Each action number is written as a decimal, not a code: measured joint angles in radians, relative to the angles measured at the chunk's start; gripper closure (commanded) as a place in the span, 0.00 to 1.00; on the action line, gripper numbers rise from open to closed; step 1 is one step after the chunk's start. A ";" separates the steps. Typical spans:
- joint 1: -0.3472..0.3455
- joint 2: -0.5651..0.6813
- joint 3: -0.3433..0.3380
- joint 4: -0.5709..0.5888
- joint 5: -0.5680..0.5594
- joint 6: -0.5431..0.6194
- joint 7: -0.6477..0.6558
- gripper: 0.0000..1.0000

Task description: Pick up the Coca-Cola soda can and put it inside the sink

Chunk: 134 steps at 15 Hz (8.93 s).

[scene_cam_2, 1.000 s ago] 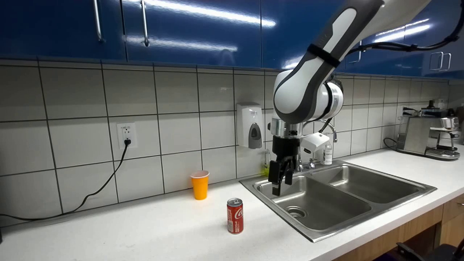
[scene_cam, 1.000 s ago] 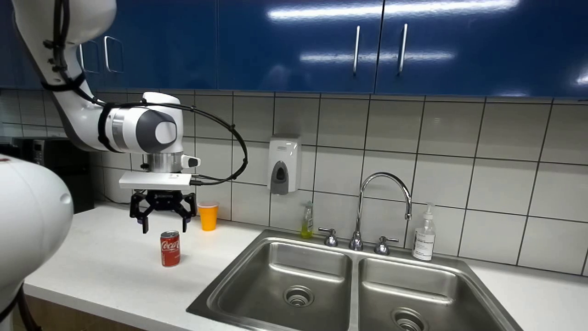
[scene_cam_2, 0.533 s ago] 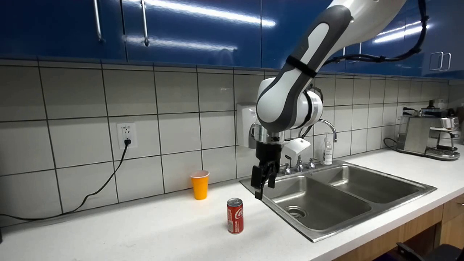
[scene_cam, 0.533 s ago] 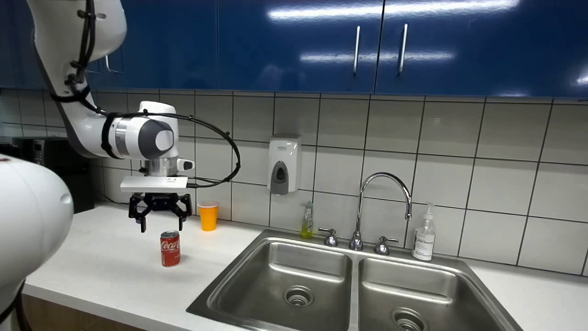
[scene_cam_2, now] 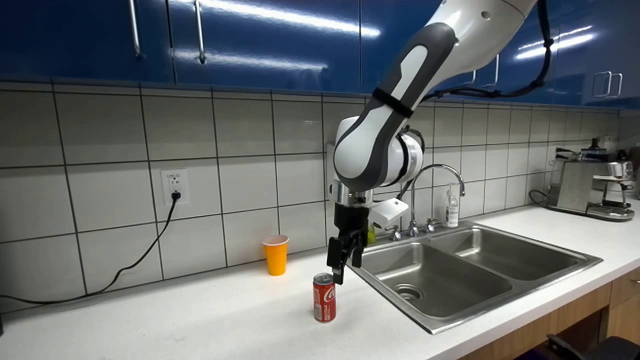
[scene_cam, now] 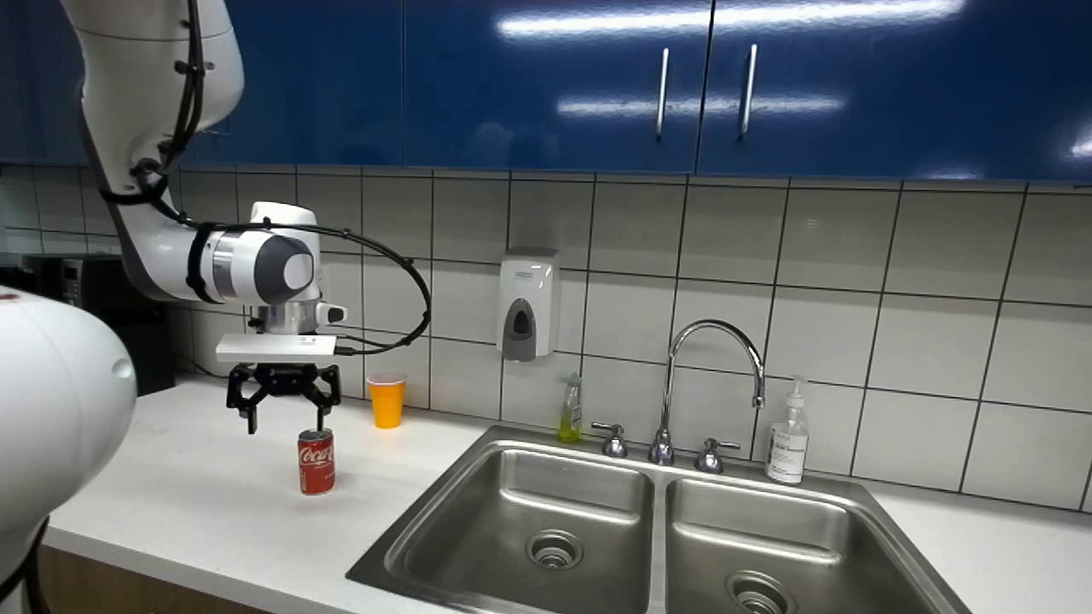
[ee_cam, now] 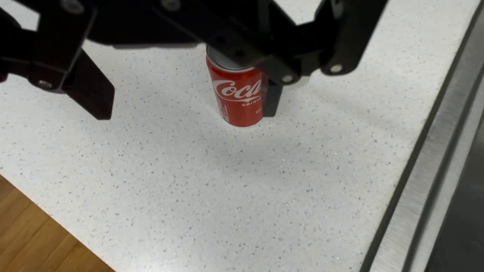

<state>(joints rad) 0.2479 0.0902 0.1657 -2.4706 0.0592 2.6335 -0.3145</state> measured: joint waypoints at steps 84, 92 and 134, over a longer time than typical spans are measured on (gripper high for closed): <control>-0.249 0.179 -0.285 0.251 -0.301 -0.168 0.353 0.62; -0.312 0.306 -0.330 0.354 -0.249 -0.099 0.353 0.62; -0.382 0.679 -0.330 0.437 -0.107 0.161 0.351 0.62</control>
<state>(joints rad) -0.1341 0.7692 -0.1643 -2.0341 -0.0480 2.7941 0.0369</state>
